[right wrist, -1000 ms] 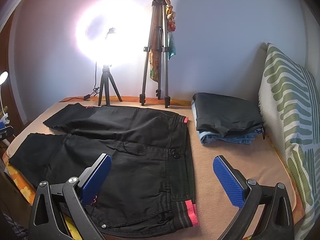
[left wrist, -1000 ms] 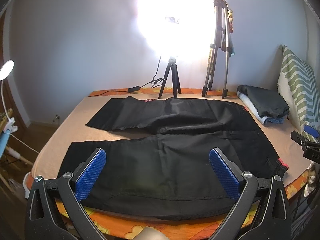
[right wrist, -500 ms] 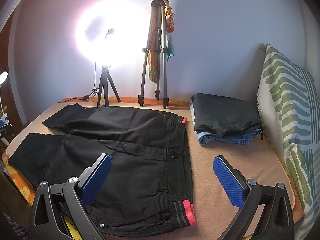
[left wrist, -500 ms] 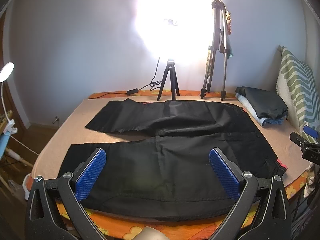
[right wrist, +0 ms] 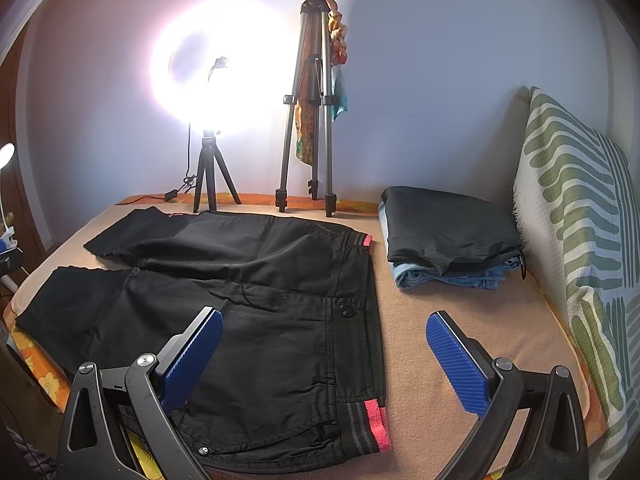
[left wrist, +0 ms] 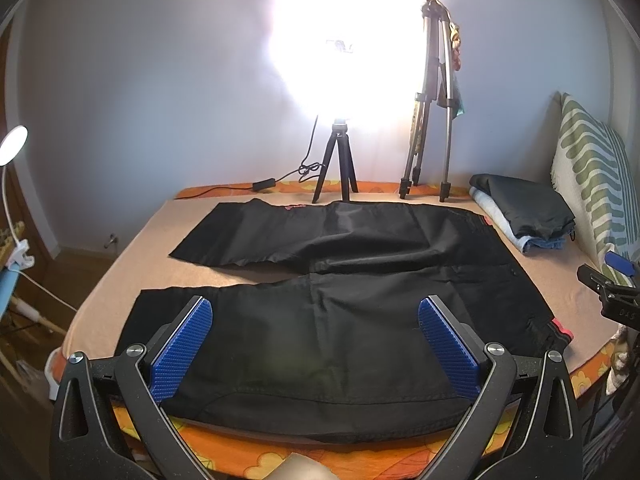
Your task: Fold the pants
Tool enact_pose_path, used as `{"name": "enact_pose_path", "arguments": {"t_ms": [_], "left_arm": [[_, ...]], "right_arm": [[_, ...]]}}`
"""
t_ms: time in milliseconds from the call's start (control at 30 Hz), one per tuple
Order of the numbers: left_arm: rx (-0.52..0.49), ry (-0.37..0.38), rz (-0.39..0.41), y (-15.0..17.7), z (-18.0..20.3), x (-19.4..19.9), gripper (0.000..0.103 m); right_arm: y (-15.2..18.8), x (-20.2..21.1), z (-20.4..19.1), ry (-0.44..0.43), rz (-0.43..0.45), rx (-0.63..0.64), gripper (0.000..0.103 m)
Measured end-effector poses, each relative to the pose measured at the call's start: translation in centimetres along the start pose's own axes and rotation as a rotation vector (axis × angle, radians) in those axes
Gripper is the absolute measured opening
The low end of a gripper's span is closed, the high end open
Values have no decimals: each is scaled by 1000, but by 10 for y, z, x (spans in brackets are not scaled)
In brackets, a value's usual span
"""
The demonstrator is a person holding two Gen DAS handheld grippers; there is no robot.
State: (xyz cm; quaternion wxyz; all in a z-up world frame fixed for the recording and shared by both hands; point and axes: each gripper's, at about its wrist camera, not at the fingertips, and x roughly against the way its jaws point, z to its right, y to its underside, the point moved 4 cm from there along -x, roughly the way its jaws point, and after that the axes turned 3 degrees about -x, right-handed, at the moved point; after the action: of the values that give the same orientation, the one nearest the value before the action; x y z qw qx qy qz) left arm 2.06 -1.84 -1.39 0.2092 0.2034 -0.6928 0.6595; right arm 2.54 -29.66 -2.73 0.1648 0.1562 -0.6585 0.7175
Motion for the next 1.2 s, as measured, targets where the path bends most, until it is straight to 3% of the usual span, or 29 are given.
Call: {"name": "enact_pose_path", "arguments": {"t_ms": [900,1200], "left_arm": [[-7,-2,-18,6,-2,-5,103],[6,43,-30,3,-10,-14,103]], "right_arm": [[3,-3,-1,4,-12,14,103],[0,-7,-1,3,-1,8,102]]}}
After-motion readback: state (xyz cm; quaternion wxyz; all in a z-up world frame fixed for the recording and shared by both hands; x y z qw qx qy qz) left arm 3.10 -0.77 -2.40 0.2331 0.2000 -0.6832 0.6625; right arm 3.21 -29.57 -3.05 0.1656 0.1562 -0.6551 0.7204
